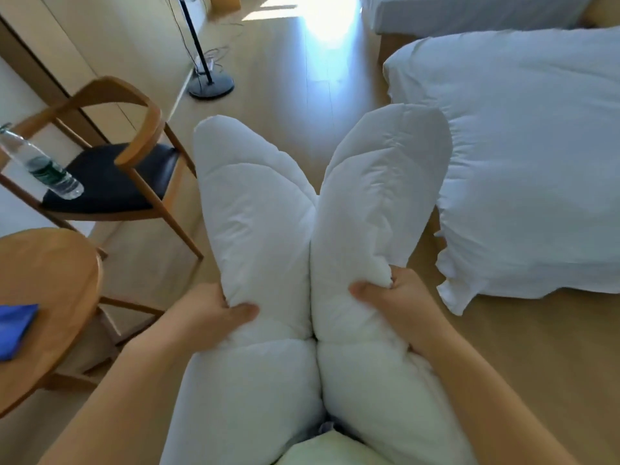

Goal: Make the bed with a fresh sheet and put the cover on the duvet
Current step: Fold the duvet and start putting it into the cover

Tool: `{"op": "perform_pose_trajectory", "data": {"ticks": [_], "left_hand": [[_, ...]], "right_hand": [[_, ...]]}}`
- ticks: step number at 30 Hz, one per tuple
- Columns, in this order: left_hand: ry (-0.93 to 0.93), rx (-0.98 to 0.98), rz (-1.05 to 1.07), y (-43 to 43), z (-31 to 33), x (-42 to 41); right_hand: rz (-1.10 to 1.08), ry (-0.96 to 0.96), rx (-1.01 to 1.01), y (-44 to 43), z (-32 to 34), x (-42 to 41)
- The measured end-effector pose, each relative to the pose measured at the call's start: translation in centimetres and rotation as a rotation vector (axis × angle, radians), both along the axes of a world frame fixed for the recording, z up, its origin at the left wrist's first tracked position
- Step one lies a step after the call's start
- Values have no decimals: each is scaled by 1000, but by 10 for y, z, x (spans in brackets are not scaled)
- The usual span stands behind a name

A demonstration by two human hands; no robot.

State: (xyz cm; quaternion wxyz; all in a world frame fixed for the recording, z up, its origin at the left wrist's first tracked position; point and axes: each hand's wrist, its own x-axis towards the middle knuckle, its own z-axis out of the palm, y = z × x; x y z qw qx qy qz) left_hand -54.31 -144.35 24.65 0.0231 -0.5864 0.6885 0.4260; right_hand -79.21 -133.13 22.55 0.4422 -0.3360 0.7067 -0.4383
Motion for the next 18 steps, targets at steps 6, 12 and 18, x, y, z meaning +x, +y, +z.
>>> {"op": "perform_pose_trajectory", "data": {"ticks": [6,12,18], "left_hand": [[-7,-145,13,-167,2,-102],[-141,-207,-23,-399,-41,-202],[-250,-264,-161,-607,-22,-296]], "right_hand": [[30,75,-78,-198,22,-122],[-100,93,-6,-403,0,-232],[-191,28,-24,-586,15,-326]]}}
